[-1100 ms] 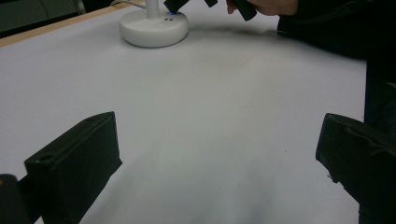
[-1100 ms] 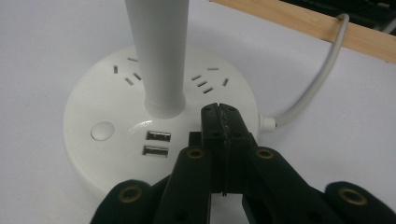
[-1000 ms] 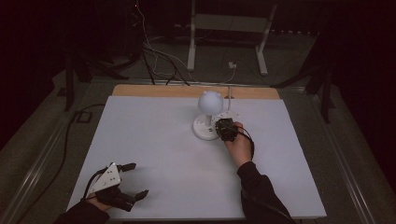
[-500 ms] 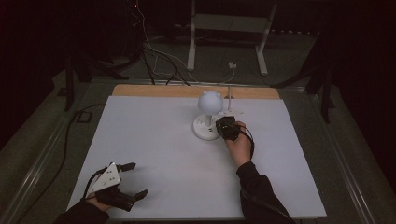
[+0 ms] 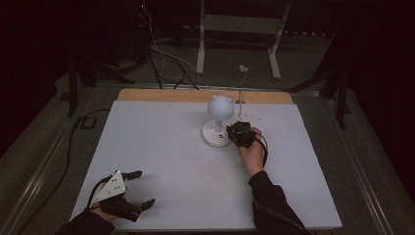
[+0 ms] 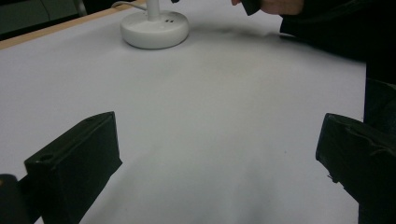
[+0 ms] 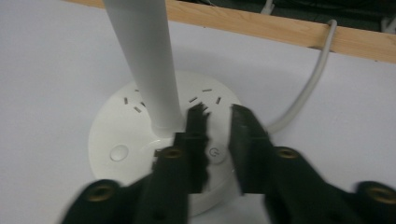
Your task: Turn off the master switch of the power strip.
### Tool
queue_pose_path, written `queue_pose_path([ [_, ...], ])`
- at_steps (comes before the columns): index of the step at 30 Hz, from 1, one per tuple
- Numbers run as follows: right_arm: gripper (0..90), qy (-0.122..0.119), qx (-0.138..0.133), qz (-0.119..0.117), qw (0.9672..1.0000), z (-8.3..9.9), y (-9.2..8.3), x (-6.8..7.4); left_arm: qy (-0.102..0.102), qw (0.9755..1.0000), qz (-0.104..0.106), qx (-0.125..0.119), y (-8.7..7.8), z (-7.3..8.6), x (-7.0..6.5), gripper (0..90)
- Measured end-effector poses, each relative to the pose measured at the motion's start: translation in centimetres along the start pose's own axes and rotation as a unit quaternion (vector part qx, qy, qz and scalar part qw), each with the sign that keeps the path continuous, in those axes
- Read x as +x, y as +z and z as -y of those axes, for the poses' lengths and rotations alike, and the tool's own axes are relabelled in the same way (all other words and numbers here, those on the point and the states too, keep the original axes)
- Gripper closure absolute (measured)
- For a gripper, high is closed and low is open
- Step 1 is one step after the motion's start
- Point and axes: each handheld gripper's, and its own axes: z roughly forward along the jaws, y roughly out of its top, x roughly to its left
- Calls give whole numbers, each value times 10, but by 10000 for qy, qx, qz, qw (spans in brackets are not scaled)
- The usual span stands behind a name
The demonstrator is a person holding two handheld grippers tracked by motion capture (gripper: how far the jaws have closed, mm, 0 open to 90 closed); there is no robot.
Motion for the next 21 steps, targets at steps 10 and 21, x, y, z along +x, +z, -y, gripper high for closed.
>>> queue_pose_path([
  [10, 333, 38, -178, -505, 9986, -1, -12, -4, -5, 10000, 8, -2, 0, 0, 0, 3],
  [21, 153, 192, -193, -970, 9949, 2, -28, -11, -7, 10000, 20, 0, 0, 0, 0, 3],
])
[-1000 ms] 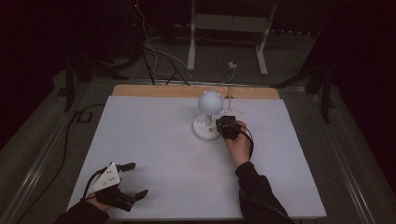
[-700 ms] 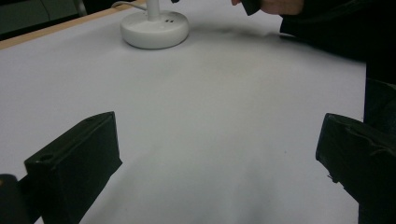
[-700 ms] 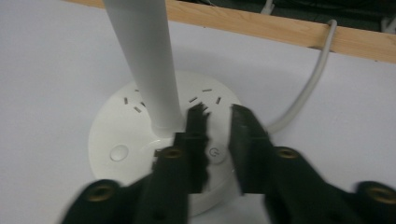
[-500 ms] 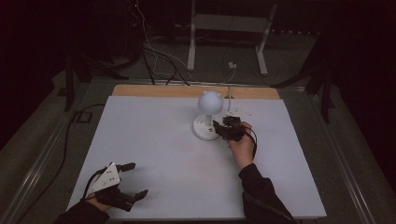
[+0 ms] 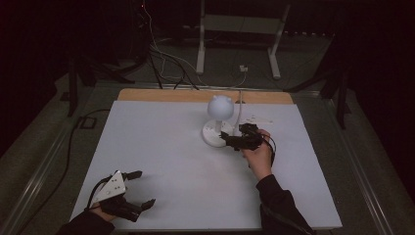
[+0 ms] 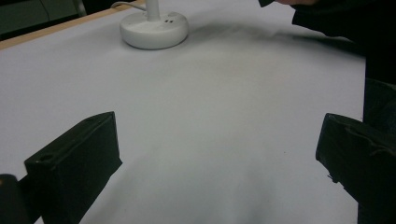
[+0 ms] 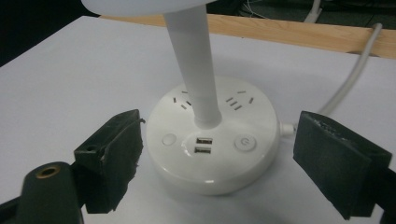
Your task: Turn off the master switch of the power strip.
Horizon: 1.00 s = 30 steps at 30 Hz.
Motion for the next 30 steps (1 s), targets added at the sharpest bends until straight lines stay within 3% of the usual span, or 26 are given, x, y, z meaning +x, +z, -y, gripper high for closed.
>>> queue_pose_path([
  [3, 113, -93, 52, -22, 9999, 2, -6, -3, 5, 10000, -2, 6, 0, 0, 0, 3],
  [6, 0, -63, -19, -279, 9996, 3, -11, -5, 9, 10000, -5, 10, 0, 0, 0, 3],
  [10, 0, 1, 284, -447, 9986, 1, -21, -8, 2, 10000, -6, 9, 0, 0, 0, 2],
  [16, 0, 9, 208, -484, 9986, 3, -32, -12, 6, 10000, -2, 12, 0, 0, 0, 3],
  [21, 0, -185, 292, -545, 9979, 13, -43, -14, 0, 10000, 4, 11, 0, 0, 0, 3],
  [30, 0, -213, 224, -550, 9980, 30, -65, -18, 10, 10000, 18, 32, 1, 0, 0, 3],
])
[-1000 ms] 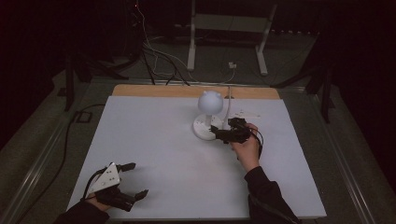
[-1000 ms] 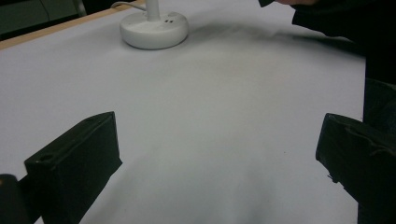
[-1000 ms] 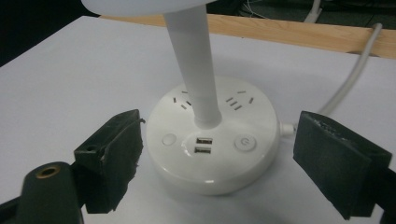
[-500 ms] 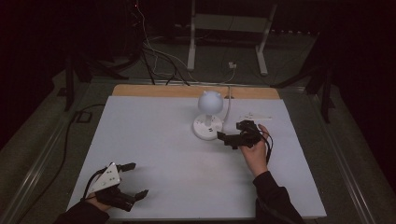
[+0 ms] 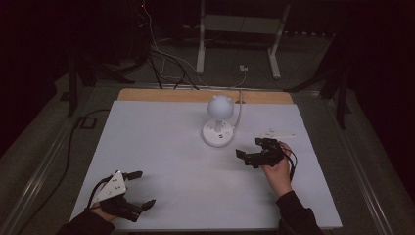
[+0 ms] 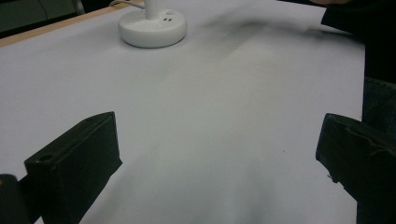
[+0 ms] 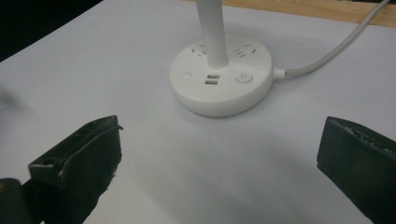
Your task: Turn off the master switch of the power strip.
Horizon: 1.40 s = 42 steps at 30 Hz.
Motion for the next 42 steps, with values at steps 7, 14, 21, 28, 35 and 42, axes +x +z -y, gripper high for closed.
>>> queue_pose_path([
  [7, 0, -43, -78, 87, 9999, 15, -21, 3, 5, 10000, -4, 0, 0, 0, 0, 3],
  [14, 0, 11, -120, 58, 9999, 37, -38, 2, 2, 10000, 3, 9, 0, 0, 0, 3],
  [21, 0, -76, -82, 97, 9999, 57, -47, -1, -8, 10000, 5, 17, 0, 0, -1, 3],
  [28, 0, -244, 116, 51, 9996, 75, -50, -5, -4, 10000, 8, 29, 1, 0, -1, 3],
  [35, 0, -246, 238, 95, 9994, 91, -56, -9, -8, 10000, 7, 33, 1, 0, -1, 2],
  [42, 0, -396, 219, 110, 9989, 99, -61, -7, 8, 10000, -42, 42, -1, 1, 1, 3],
])
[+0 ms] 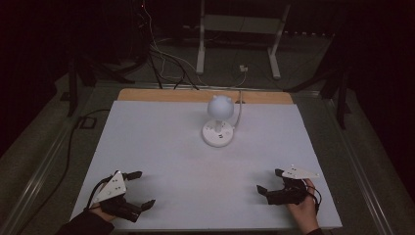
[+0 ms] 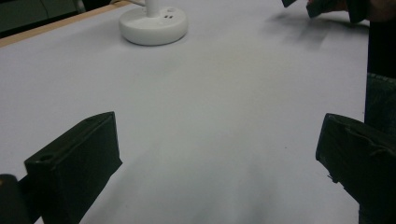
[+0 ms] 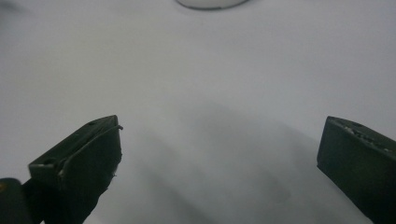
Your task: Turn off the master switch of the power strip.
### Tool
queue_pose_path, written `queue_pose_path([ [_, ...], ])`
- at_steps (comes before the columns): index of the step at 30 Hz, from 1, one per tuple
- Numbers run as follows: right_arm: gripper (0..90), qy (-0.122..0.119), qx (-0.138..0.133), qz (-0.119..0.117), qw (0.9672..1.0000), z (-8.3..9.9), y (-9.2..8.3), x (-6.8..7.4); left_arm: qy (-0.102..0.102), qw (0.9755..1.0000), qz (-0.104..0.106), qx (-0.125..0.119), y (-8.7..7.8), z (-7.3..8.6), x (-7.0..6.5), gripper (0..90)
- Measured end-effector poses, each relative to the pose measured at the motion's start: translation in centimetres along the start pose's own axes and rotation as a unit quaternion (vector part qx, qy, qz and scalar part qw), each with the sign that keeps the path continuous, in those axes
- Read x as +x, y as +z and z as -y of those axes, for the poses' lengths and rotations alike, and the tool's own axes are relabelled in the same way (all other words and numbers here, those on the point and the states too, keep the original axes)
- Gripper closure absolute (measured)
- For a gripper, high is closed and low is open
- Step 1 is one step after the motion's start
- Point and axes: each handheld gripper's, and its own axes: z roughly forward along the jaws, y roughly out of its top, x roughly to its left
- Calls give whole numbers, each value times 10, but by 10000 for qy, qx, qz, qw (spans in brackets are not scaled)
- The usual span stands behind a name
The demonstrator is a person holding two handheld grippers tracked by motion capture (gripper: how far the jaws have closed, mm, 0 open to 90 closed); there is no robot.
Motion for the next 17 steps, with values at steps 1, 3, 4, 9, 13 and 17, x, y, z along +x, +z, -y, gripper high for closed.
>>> queue_pose_path([
  [1, 0, -47, 35, 42, 10000, 0, 1, 0, -13, 10000, -5, 0, 0, 0, 0, 3],
  [3, 0, -104, 50, 61, 9999, 0, 3, -1, -16, 10000, 5, -4, 0, 0, 0, 3],
  [4, 0, -120, 50, 78, 9999, 0, 4, 0, -18, 10000, 17, -1, 1, 0, 0, 3],
  [9, 0, -183, 57, 100, 9998, -1, 5, 0, -4, 10000, 49, 18, 2, 0, 0, 3],
  [13, 0, -192, 54, 114, 9997, -1, 4, 0, -15, 10000, 54, 14, 2, 0, 0, 3],
  [17, 0, -207, 57, 112, 9997, -2, 5, 1, -20, 10000, 57, 18, 2, 0, -1, 3],
])
